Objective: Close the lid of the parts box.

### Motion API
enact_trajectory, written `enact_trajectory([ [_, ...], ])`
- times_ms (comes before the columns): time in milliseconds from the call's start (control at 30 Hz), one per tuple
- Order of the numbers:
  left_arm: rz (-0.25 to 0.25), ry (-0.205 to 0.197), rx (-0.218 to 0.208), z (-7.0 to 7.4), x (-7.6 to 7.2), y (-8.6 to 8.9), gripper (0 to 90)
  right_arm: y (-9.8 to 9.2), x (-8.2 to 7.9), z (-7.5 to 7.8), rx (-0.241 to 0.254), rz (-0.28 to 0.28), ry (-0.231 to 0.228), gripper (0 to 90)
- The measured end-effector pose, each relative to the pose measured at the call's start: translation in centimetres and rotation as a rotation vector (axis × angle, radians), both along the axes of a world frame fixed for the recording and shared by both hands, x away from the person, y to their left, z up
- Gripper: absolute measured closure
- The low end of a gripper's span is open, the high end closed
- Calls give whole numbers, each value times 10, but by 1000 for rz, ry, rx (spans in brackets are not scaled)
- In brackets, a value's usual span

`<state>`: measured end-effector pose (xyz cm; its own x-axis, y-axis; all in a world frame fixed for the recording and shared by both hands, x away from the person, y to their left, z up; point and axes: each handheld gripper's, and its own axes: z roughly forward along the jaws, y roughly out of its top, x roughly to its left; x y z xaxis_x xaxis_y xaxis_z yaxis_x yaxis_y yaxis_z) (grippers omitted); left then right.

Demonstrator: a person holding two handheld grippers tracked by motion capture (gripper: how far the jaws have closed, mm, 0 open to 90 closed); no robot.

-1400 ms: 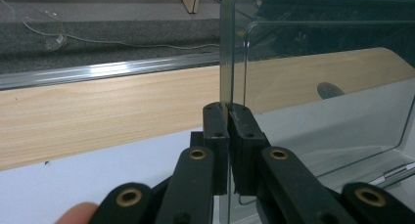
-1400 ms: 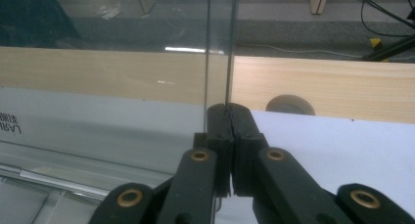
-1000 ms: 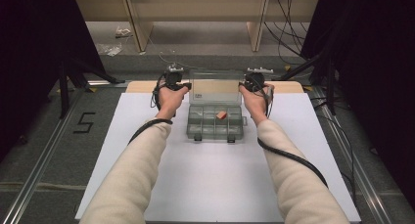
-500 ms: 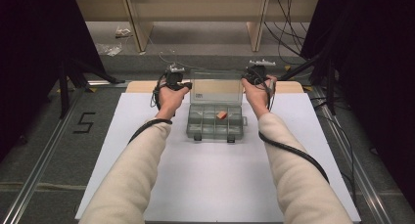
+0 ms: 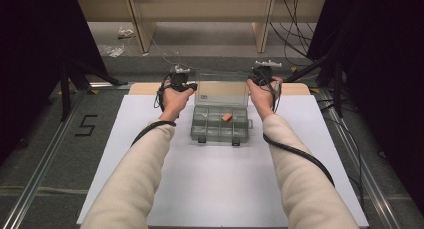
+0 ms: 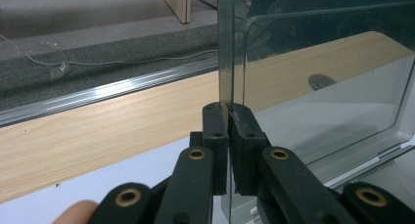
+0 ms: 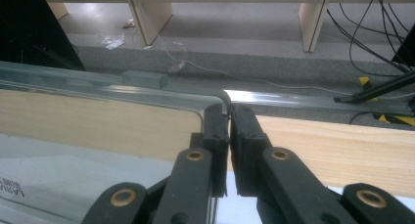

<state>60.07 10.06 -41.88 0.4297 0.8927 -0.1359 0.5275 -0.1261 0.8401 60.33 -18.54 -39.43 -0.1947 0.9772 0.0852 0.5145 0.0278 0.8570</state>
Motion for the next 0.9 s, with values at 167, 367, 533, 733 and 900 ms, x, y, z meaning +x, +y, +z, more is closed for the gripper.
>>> enact_trajectory([
  [167,-2,-2,3,0,0,0,858,0,0,0,5,-9,0,876],
  [367,6,0,12,-3,0,0,853,3,-2,0,5,-18,-10,882],
  [533,-5,-8,33,-3,0,-1,845,5,-6,1,6,-23,-14,883],
  [733,-15,-31,35,4,-1,0,752,6,-11,3,3,-20,-25,883],
  [900,-37,-98,76,14,-1,2,678,6,-15,4,2,-18,-29,883],
])
